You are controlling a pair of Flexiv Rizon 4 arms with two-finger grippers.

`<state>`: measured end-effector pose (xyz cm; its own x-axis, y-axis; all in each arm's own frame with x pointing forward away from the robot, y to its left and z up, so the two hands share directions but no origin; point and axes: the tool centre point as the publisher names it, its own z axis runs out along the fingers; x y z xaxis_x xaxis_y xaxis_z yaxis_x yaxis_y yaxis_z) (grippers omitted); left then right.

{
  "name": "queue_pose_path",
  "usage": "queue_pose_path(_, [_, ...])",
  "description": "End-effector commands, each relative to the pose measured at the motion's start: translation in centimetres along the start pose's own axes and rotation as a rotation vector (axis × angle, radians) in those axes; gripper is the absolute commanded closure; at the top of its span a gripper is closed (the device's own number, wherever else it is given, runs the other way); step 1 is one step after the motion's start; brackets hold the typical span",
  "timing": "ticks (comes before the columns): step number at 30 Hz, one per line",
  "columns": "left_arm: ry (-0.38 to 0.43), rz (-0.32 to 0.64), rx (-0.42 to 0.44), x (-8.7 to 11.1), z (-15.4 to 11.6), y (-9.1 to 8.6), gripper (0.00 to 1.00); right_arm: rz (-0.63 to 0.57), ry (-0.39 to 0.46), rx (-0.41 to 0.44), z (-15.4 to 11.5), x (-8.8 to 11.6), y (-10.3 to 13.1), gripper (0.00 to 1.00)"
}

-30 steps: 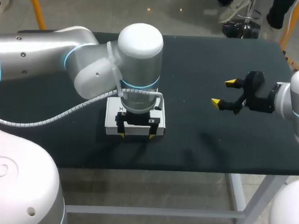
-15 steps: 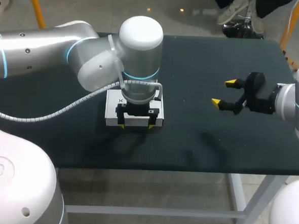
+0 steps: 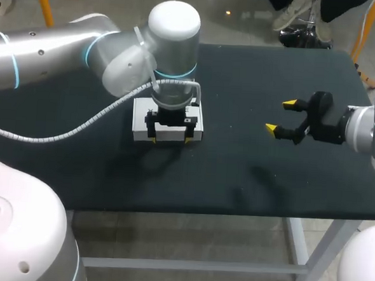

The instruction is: Assemble the packaging by folding the flat box into shape, placing the metal phone stand inside, and closing the box properly

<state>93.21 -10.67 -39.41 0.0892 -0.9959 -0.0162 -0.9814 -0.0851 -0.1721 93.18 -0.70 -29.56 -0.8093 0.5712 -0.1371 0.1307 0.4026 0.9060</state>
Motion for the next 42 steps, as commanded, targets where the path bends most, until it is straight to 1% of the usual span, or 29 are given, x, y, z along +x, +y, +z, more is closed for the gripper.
queue_pose_path(1, [-0.009,0.0,-0.036,0.3,0.6,-2.5,0.0,-0.001,0.001,-0.016,-0.2,0.0,-0.2,0.0])
queue_pose_path(9, [-0.024,0.0,-0.045,0.3,1.5,-6.6,0.0,-0.001,0.001,-0.016,-0.2,0.0,-0.2,0.0])
queue_pose_path(10, [-0.026,0.001,-0.046,0.4,1.7,-7.5,0.0,-0.001,0.001,-0.016,-0.2,0.0,-0.2,0.0])
queue_pose_path(16, [-0.03,0.004,-0.049,0.3,2.4,-10.8,0.0,-0.001,0.001,-0.016,-0.2,0.0,-0.2,0.0])
queue_pose_path(24, [-0.034,0.002,-0.053,-0.3,3.1,-15.0,0.0,-0.001,0.001,-0.016,-0.2,0.0,-0.2,0.0])
queue_pose_path(34, [-0.016,0.003,-0.041,-1.3,3.0,-19.5,0.0,-0.001,0.001,-0.016,-0.2,0.0,-0.2,0.0])
queue_pose_path(42, [-0.001,0.006,-0.038,-1.6,3.6,-22.3,0.0,-0.001,0.001,-0.016,-0.2,0.0,-0.2,0.0])
